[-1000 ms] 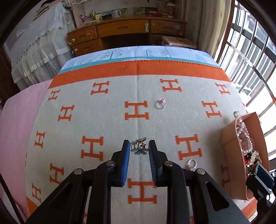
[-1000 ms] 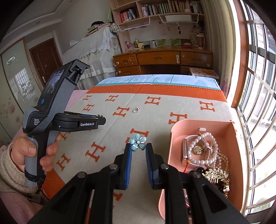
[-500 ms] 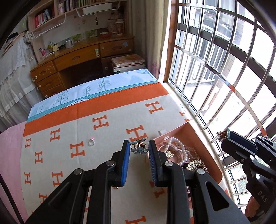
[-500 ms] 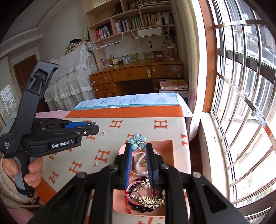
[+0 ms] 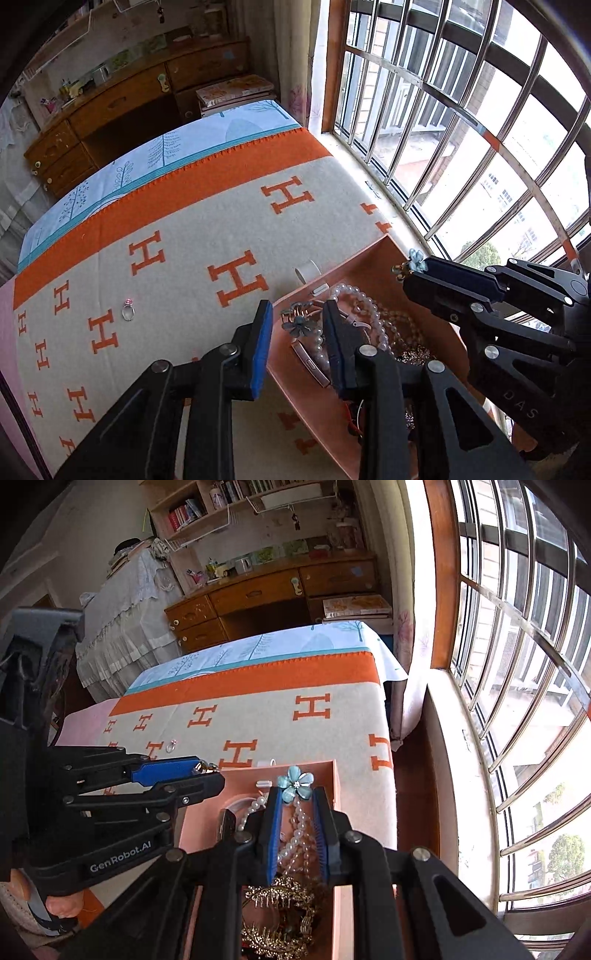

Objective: Organize jewelry
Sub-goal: 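Drop both blue flower brooches into the pink tray and open both tools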

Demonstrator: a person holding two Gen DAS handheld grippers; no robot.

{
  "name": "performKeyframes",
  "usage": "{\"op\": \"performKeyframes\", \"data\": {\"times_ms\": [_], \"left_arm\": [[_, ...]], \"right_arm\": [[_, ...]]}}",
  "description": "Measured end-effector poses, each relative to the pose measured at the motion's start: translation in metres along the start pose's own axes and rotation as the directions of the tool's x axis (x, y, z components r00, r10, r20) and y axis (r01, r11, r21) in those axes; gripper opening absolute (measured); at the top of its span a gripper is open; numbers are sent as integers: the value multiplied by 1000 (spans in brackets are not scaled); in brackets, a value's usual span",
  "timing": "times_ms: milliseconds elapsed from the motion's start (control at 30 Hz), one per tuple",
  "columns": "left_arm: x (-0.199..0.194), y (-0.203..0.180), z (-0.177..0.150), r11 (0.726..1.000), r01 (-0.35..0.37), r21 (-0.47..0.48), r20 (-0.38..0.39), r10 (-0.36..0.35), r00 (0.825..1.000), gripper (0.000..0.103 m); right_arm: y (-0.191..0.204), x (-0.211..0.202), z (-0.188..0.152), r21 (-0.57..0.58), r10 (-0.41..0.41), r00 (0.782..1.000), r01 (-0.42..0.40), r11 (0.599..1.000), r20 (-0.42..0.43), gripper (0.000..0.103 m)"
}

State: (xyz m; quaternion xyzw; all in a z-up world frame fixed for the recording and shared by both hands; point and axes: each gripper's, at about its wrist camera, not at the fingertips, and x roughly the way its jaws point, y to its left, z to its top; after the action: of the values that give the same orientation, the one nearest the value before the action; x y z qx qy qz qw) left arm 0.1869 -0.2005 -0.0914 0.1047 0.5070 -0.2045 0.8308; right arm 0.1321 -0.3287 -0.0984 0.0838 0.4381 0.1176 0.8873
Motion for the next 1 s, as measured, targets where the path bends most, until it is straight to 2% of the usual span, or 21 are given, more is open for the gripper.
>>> {"op": "performKeyframes", "data": {"times_ms": [33,67,100,167,333,467,733,900,1000], "left_arm": [[-1,0,-1,1000,-5,3,8,5,1000,50],[-4,0,-1,1000,-15,2,22,15,1000,64],[-7,2,-1,1000,-31,1,40,31,999,70],[-13,5,-1,999,-45,0,57,45,997,74],[-24,20,-3,998,-58,-34,65,60,996,75],[-40,30,-9,996,-79,-39,107,83,991,75],[-85,51,-28,999,-31,-25,191,35,981,75],[-113,69,-39,999,8,-37,183,-1,983,75],[-128,81,-45,997,-23,-75,170,35,985,82]], "right_arm": [[-2,3,0,11,12,1000,-11,1000,-14,18],[-4,6,0,27,23,999,-23,999,-24,18],[-7,7,1,44,32,999,-31,999,-28,19],[-10,5,0,68,48,999,-46,997,-21,23],[-8,-6,-2,79,48,999,-49,996,11,25],[0,-16,-2,71,43,999,-45,996,27,25],[23,-36,-7,44,53,998,-55,998,42,25],[49,-49,-9,-3,68,996,-68,998,52,25],[69,-56,-10,-37,81,995,-79,996,57,25]]}}
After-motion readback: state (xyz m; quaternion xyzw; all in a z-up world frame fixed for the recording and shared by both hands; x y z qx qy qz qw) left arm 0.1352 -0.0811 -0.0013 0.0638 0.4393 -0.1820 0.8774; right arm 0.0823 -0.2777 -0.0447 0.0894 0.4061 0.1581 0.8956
